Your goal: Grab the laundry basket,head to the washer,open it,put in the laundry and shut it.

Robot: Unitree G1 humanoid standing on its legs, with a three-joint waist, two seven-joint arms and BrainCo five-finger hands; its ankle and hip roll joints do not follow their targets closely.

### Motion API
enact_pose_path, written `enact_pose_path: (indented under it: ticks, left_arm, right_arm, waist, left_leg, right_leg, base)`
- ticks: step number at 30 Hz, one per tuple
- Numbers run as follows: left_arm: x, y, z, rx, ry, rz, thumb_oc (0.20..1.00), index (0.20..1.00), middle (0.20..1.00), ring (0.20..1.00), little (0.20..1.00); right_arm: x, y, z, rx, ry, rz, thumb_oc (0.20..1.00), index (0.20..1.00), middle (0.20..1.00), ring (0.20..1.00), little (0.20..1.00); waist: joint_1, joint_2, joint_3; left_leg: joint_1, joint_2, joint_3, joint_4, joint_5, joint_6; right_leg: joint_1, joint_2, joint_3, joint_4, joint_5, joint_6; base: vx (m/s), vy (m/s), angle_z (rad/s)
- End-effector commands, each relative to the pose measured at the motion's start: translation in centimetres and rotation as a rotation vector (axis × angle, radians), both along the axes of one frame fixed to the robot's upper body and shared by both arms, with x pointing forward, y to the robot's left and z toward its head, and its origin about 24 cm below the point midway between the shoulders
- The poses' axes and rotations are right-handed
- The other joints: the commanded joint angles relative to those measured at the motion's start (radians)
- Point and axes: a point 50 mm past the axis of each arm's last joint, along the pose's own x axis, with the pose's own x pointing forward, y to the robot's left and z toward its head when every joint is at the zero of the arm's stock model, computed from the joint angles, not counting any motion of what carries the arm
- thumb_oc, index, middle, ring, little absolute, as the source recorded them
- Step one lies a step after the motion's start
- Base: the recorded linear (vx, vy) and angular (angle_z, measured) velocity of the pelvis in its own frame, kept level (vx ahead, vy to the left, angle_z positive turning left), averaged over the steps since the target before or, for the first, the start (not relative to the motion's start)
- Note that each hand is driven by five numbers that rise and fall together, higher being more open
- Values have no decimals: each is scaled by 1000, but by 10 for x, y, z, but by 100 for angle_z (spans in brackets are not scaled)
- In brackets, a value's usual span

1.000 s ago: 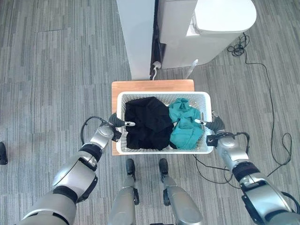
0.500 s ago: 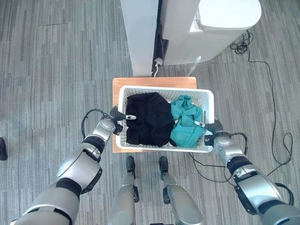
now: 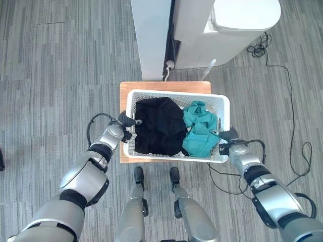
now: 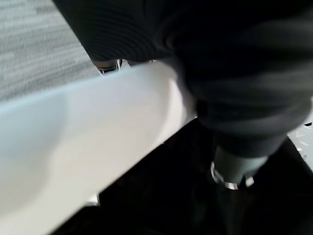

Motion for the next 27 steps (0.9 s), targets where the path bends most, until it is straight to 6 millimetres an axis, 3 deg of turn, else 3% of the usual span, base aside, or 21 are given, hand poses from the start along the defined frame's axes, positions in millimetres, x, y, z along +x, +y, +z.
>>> enact_pose_path:
  ticks: [1, 9, 18, 21, 25, 27]
  left_arm:
    - [-4, 1, -13, 113, 90, 18, 200, 200, 200, 200, 200]
    - [-6, 14, -14, 126, 60, 89, 200, 200, 200, 200, 200]
    - [-28, 10, -55, 35, 131, 68, 200, 200, 200, 200, 200]
    - [-42, 0, -74, -50, 154, 6, 200, 200, 200, 200, 200]
    - [-53, -3, -77, -128, 132, -54, 200, 200, 200, 200, 200]
    - [-68, 5, -75, -205, 105, -98, 200, 200, 200, 200, 200]
  right_arm:
    - [13, 22, 12, -16, -19, 81, 200, 200, 200, 200, 200]
    - [10, 21, 15, -35, -65, 70, 200, 200, 200, 200, 200]
    - [-20, -8, 0, 0, -83, 40, 200, 200, 200, 200, 200]
    - [-48, -27, -12, 25, -72, 33, 200, 200, 200, 200, 200]
    - [-69, -45, -15, 42, -71, 17, 200, 200, 200, 200, 200]
    - [-92, -68, -14, 36, -64, -3, 200, 200, 200, 200, 200]
  waist:
    - [5, -22, 25]
    - [6, -22, 17]
    - [5, -11, -44]
    - [3, -2, -87]
    - [6, 7, -120]
    - [12, 11, -154]
  left_leg:
    - [-68, -7, -69, 107, -73, 3]
    - [-51, -9, -70, 95, -74, 6]
    - [9, -8, -65, 87, -103, 12]
    - [76, -15, -60, 81, -127, 16]
    - [135, -23, -63, 78, -142, 21]
    - [178, -29, -71, 81, -158, 28]
  right_leg:
    - [-78, -87, -57, 113, -49, 60]
    - [-68, -85, -56, 116, -55, 61]
    - [-20, -95, -57, 133, -83, 68]
    - [38, -102, -65, 142, -104, 75]
    - [97, -110, -76, 140, -119, 80]
    - [139, -116, -85, 142, -129, 83]
  base:
    - [0, 0, 0]
    - [0, 0, 0]
    - [43, 9, 0]
    - [101, 23, 4]
    - [93, 23, 11]
    - [82, 7, 13]
